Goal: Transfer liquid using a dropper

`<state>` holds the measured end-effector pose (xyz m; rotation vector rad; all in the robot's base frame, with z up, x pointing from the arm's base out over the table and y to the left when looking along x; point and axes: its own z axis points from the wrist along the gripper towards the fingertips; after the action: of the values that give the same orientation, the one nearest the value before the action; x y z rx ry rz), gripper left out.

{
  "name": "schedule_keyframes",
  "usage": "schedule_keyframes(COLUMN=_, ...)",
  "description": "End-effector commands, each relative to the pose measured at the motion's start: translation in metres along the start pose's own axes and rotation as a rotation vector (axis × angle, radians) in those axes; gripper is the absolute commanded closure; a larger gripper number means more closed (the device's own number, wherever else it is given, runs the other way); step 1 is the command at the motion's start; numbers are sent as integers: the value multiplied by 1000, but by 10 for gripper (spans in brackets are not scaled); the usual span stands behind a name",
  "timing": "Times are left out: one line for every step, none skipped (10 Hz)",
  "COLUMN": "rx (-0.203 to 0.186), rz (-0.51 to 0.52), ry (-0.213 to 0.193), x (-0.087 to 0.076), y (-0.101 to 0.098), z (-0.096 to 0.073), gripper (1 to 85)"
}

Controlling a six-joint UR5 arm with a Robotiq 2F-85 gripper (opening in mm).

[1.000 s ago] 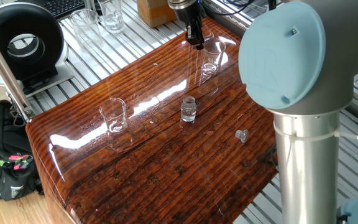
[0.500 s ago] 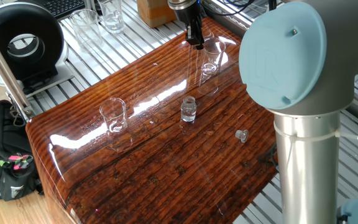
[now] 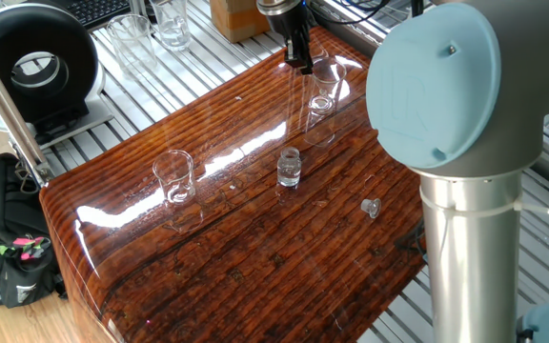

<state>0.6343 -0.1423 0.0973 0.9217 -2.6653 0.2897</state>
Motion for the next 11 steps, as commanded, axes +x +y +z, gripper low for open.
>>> schedule_keyframes(rx=-10, rz=8, ry=-7, x=-1, y=2, z=-2, gripper=670)
schedule_keyframes(rx=-8, rz=12, ry=-5, x=1, y=2, z=-3, gripper=713)
schedule_keyframes(rx=-9, rz=13, ry=-6, x=2, y=1, z=-4, gripper=723)
schedule_keyframes(rx=-4, rz=18, ry=-9, x=3, y=0, z=-5, gripper=743)
schedule_keyframes(rx=-1, rz=18, ry=-13, x=6, y=-2, z=-6, gripper=770)
schedule_keyframes(rx=-4, rz=17, ry=-19, x=9, y=-3, z=-5, gripper=790)
schedule_keyframes(rx=-2, rz=12, ry=-22, x=13, y=-7, z=-5, gripper=807)
schedule_keyframes(rx=-2, rz=8, ry=-26, x=16, y=-8, z=-6, gripper=820)
schedule_keyframes(rx=-14, rz=5, ry=-35, x=19, y=-5, z=-10, gripper=830)
schedule_keyframes(rx=-25, rz=7, ry=-45, x=24, y=0, z=-14, gripper=833)
schedule_keyframes(rx=-36, rz=5, ry=-65, x=28, y=6, z=-23, gripper=837)
